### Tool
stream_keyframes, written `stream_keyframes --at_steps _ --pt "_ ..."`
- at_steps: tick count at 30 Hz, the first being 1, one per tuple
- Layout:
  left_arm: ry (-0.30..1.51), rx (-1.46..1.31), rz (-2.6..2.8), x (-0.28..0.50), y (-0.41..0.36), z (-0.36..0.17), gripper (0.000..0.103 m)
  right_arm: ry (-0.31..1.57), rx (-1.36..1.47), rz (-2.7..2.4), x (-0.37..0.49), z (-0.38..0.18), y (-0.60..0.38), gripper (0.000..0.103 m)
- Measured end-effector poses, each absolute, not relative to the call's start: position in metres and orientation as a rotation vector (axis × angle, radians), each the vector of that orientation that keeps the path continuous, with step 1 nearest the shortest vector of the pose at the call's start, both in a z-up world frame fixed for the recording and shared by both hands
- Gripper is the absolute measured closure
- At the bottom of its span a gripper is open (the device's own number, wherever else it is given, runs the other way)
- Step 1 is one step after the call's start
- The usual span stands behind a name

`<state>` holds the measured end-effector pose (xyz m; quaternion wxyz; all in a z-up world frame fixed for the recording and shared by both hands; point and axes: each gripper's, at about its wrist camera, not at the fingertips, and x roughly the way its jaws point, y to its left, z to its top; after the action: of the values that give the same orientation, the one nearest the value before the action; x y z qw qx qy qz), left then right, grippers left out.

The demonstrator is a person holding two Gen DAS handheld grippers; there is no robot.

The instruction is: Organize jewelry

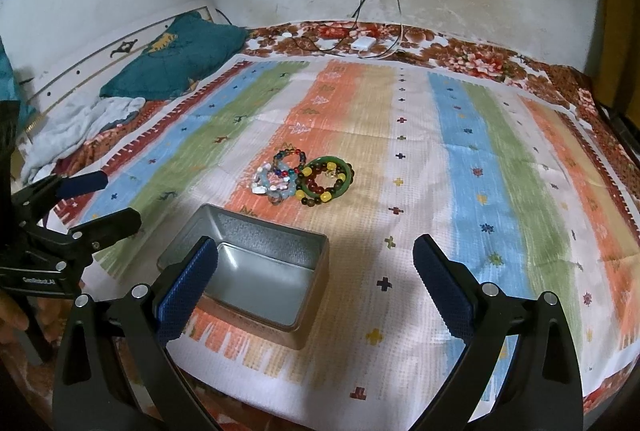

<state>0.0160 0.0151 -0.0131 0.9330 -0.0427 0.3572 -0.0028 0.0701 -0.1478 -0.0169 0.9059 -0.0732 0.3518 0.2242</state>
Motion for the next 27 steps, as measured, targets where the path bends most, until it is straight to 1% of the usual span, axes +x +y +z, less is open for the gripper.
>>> stream_keyframes --at_steps 11,27 --pt "0.779 -0.074 0.021 0.040 0.026 -0.017 0.006 0.738 -0.199 0.474 0.089 -0.014 -0.137 0.004" --pt "0.813 -0.080 0.014 0.081 0.028 -0.024 0.006 0.817 -0.141 0.486 0.133 -0.017 -0.134 0.004"
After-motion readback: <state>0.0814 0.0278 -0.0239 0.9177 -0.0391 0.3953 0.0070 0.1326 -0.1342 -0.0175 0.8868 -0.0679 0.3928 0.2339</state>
